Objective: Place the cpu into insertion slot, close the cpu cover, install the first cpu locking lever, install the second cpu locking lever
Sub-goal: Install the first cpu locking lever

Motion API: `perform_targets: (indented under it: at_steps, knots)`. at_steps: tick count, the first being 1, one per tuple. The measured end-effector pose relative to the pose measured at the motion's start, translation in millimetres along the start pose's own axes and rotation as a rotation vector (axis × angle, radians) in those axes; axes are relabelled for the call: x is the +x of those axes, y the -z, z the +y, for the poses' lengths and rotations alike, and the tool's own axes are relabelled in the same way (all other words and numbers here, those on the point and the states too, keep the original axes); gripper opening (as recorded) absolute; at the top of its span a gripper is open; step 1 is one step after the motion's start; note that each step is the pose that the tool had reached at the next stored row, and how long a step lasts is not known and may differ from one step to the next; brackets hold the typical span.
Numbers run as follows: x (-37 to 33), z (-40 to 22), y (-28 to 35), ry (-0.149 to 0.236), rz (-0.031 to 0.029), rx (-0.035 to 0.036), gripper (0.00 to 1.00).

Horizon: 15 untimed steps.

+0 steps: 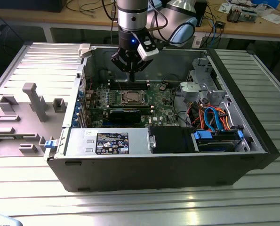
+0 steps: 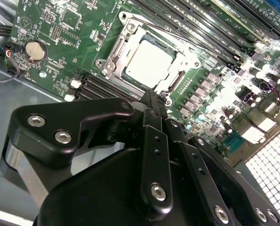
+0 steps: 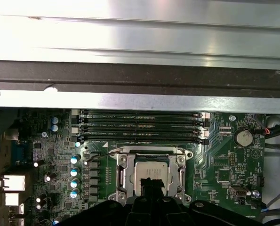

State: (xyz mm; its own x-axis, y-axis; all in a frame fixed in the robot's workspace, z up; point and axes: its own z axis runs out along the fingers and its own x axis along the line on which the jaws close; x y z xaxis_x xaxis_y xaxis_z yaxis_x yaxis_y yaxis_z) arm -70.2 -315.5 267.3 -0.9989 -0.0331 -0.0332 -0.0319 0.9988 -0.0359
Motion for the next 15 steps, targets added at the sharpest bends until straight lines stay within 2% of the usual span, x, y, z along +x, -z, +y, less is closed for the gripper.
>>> perform_targets:
  at_steps: [15]
  knots:
    - [8.2,0.2,0.3,0.000,0.0000,0.0000,0.11]
